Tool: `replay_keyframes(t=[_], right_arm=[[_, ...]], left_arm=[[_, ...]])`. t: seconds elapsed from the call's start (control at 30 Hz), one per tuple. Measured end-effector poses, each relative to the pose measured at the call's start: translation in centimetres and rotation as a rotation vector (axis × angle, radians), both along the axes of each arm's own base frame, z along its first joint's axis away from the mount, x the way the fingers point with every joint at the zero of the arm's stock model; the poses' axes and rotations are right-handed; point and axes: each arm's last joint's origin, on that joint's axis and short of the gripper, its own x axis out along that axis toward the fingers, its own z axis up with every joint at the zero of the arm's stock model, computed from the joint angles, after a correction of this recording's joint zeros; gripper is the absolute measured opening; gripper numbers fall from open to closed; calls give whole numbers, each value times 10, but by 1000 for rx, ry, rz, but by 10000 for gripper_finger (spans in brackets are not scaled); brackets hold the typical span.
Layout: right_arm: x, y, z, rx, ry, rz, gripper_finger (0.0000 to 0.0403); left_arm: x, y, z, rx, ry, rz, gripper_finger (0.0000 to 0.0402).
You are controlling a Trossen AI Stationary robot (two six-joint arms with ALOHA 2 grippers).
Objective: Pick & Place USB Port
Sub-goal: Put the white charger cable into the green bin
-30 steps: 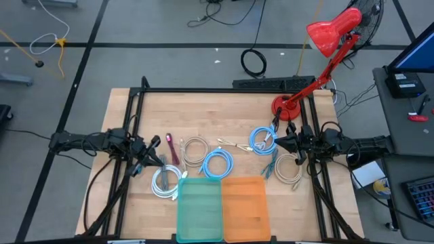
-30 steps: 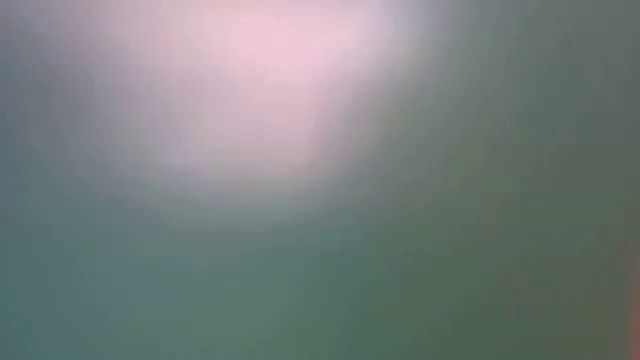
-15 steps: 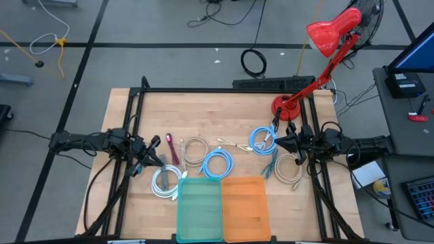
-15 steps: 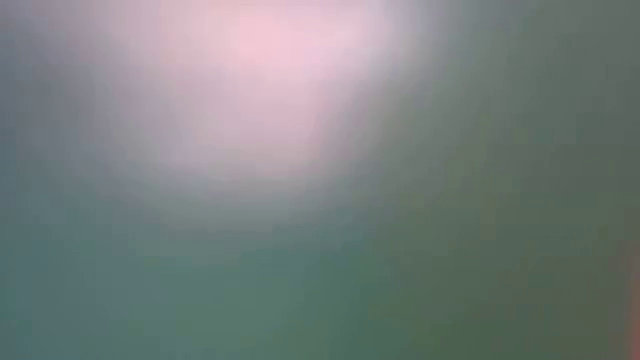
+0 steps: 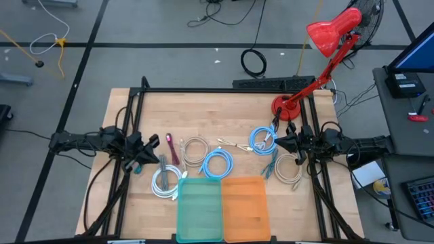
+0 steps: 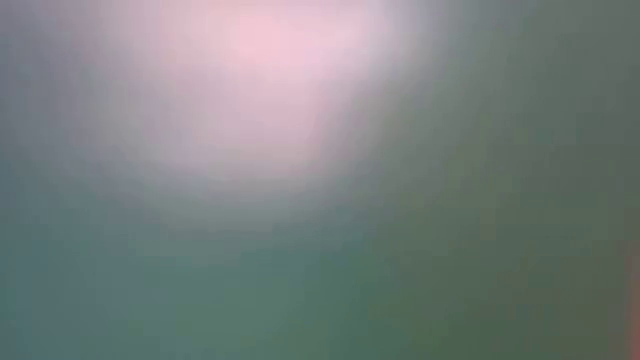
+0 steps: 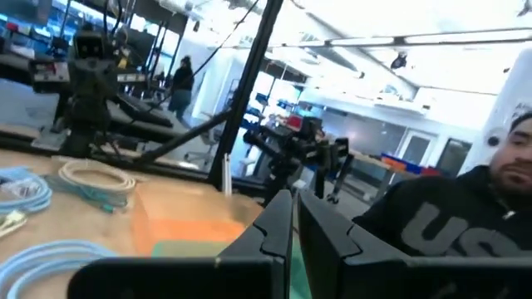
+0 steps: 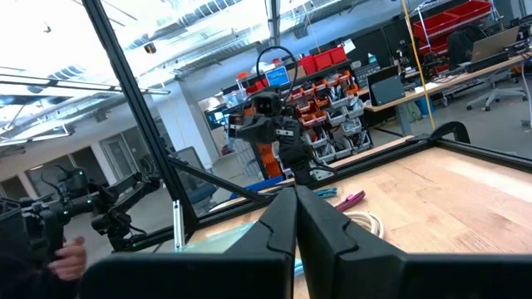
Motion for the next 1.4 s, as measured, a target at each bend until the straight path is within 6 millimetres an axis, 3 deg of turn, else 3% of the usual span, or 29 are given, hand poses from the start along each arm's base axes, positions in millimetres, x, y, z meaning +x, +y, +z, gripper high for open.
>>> replay_keyframes(t=[0.2,0.37,0.5,0.6,0.77,1.0,1.17,1.4], right_arm=[[0,0,0,0,0,0,0],[0,0,0,0,0,0,0],[0,0,0,0,0,0,0],[0,0,0,0,0,0,0],[0,0,0,0,0,0,0],[0,0,0,0,-5,0,0],[0,0,1,0,-8,0,0],[0,0,1,0,-7,0,0]], left_arm=[[-1,7,11,32,-159,274,24],[-15,18,37,-143,-428,623,24],[-25,21,51,-142,-565,751,24],[-30,20,61,-117,-620,720,24],[-21,14,55,48,-555,569,24],[-29,14,72,11,-670,553,24],[-23,11,76,81,-534,431,24],[-22,11,80,105,-466,432,24]])
